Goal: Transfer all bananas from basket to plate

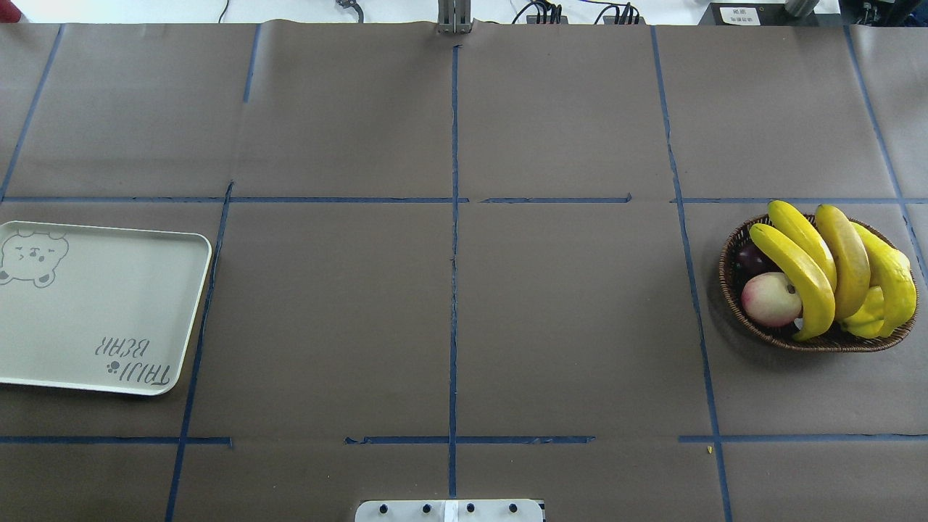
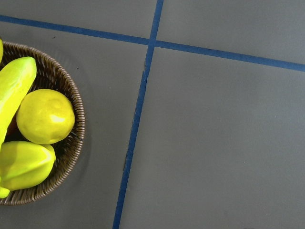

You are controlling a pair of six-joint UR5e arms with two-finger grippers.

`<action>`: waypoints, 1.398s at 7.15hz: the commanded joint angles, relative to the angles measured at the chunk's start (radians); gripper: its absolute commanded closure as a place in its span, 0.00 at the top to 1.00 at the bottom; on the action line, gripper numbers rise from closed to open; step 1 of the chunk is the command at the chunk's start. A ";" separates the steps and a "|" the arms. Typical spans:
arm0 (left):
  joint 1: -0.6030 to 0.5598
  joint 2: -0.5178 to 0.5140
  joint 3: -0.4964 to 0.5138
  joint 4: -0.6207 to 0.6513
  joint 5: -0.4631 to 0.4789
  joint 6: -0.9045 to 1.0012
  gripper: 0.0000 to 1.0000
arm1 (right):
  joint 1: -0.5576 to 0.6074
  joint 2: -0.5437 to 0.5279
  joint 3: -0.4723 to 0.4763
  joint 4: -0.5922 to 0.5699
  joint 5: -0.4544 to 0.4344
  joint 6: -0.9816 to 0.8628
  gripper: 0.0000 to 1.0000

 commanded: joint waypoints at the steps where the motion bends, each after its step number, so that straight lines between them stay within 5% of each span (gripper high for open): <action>1: 0.000 0.000 0.008 -0.003 0.001 0.001 1.00 | 0.001 0.004 0.005 0.001 0.002 0.003 1.00; 10: 0.002 0.002 0.019 -0.032 -0.001 0.001 1.00 | 0.001 0.013 0.008 0.002 0.003 -0.001 1.00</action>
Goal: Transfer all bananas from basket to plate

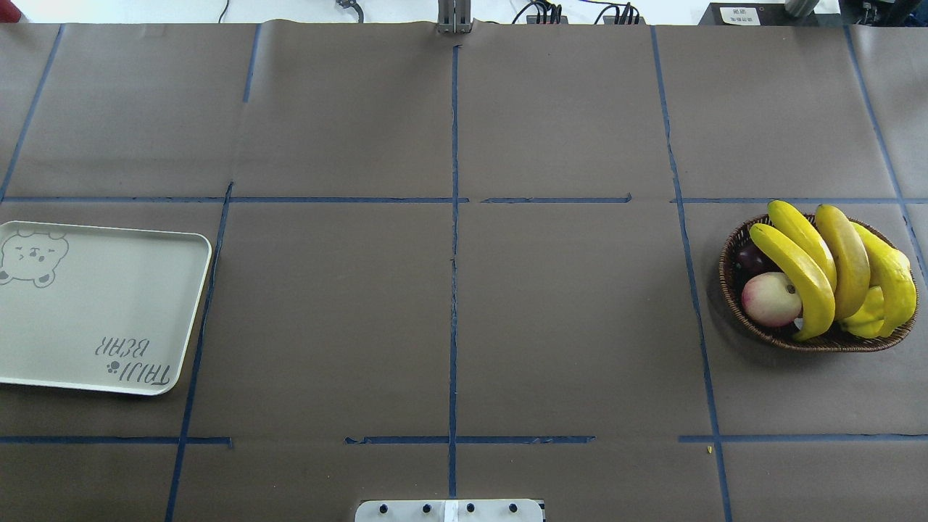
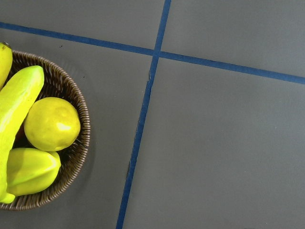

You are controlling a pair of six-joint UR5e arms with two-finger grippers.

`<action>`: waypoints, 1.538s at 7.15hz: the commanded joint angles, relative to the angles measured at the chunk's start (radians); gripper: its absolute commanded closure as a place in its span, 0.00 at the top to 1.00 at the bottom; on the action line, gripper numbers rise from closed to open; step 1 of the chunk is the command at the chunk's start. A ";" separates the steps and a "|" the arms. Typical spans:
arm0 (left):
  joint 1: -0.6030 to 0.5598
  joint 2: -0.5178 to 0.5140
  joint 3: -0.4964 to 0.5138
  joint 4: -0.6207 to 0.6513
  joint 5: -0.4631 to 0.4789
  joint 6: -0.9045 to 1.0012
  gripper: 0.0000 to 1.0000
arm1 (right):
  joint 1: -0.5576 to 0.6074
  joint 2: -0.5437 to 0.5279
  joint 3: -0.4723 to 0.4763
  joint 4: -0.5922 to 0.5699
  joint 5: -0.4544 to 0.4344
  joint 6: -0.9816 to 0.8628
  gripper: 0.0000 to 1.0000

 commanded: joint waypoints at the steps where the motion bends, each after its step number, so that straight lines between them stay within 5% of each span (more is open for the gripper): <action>1: 0.000 0.000 -0.001 -0.002 0.000 -0.001 1.00 | 0.000 0.001 0.001 0.000 0.000 0.000 1.00; 11: 0.000 0.000 -0.014 -0.022 0.000 -0.003 1.00 | -0.014 0.047 0.036 -0.005 -0.023 0.003 1.00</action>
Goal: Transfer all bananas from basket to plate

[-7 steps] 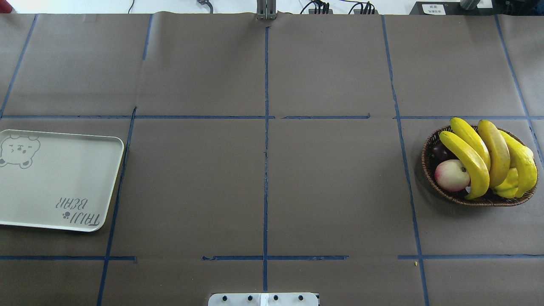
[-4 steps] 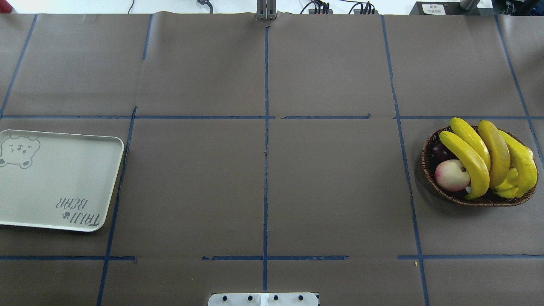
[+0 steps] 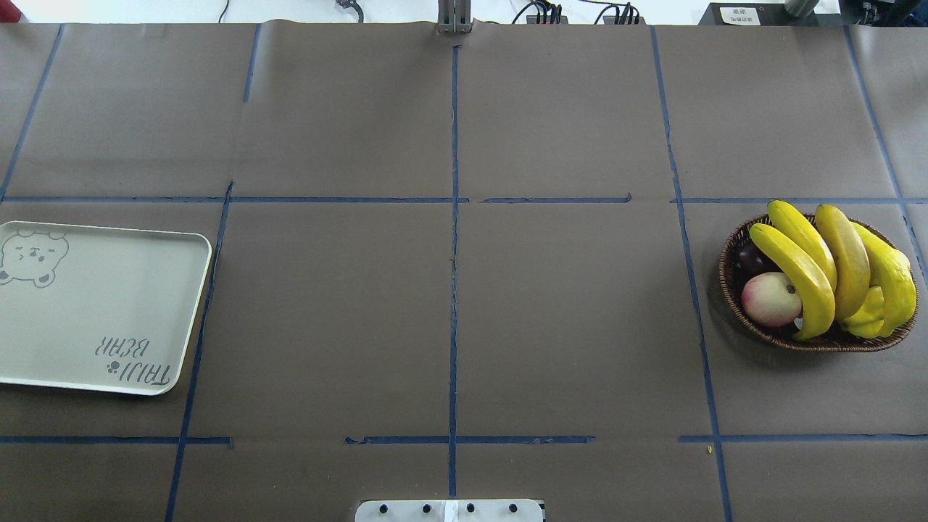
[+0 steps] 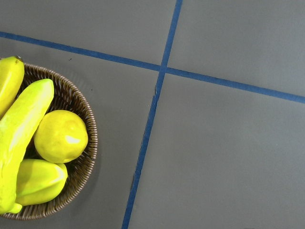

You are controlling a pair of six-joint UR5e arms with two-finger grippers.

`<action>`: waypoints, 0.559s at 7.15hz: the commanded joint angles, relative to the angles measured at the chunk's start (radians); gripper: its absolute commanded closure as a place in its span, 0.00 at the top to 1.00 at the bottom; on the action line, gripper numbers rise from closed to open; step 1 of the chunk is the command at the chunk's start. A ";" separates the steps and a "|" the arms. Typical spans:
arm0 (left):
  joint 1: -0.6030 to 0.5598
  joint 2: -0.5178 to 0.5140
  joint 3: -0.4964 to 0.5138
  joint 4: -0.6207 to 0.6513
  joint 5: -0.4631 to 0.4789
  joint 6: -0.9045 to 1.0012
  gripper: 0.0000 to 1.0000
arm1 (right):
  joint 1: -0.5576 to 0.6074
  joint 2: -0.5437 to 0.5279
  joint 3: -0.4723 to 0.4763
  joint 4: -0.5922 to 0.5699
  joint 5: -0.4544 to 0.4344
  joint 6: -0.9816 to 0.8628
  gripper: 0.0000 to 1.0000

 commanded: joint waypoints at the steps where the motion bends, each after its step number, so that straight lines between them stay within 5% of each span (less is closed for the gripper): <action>1: 0.000 -0.002 -0.005 0.000 -0.002 0.000 1.00 | -0.005 0.076 0.038 -0.004 -0.030 -0.001 1.00; 4: 0.000 -0.002 -0.010 -0.002 -0.015 0.000 1.00 | -0.090 0.072 0.081 -0.001 0.102 0.131 1.00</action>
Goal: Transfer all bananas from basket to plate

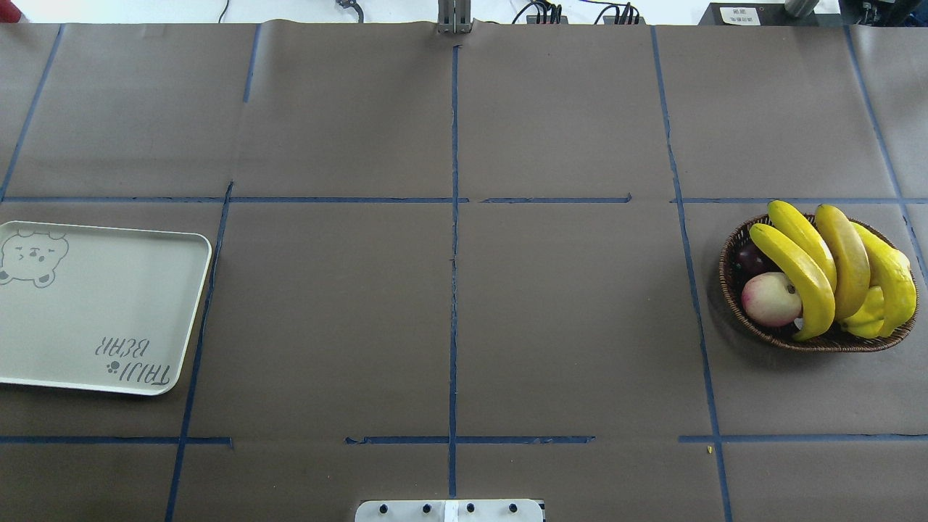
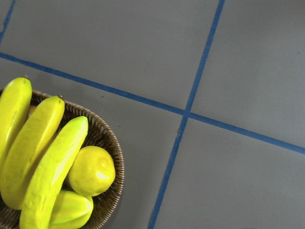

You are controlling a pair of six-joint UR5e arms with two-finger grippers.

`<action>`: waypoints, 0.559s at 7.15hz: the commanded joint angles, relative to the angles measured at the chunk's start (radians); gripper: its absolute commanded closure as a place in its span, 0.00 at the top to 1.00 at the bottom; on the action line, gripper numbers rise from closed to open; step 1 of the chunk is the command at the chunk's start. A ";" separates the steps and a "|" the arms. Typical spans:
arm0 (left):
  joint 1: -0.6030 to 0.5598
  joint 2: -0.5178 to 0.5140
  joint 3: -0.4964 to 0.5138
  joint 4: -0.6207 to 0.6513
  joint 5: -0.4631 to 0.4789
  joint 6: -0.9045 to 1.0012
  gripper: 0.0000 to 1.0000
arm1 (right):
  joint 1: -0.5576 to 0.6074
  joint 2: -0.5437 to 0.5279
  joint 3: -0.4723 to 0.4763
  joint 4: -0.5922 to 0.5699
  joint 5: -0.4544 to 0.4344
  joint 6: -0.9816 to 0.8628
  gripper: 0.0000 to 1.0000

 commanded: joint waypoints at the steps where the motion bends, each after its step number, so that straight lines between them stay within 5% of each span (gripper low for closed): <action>1: 0.000 -0.001 -0.005 -0.029 -0.009 -0.002 1.00 | -0.161 0.015 0.145 0.008 0.028 0.385 1.00; 4: 0.000 0.000 0.000 -0.078 -0.009 -0.002 1.00 | -0.384 -0.031 0.249 0.261 -0.040 0.725 1.00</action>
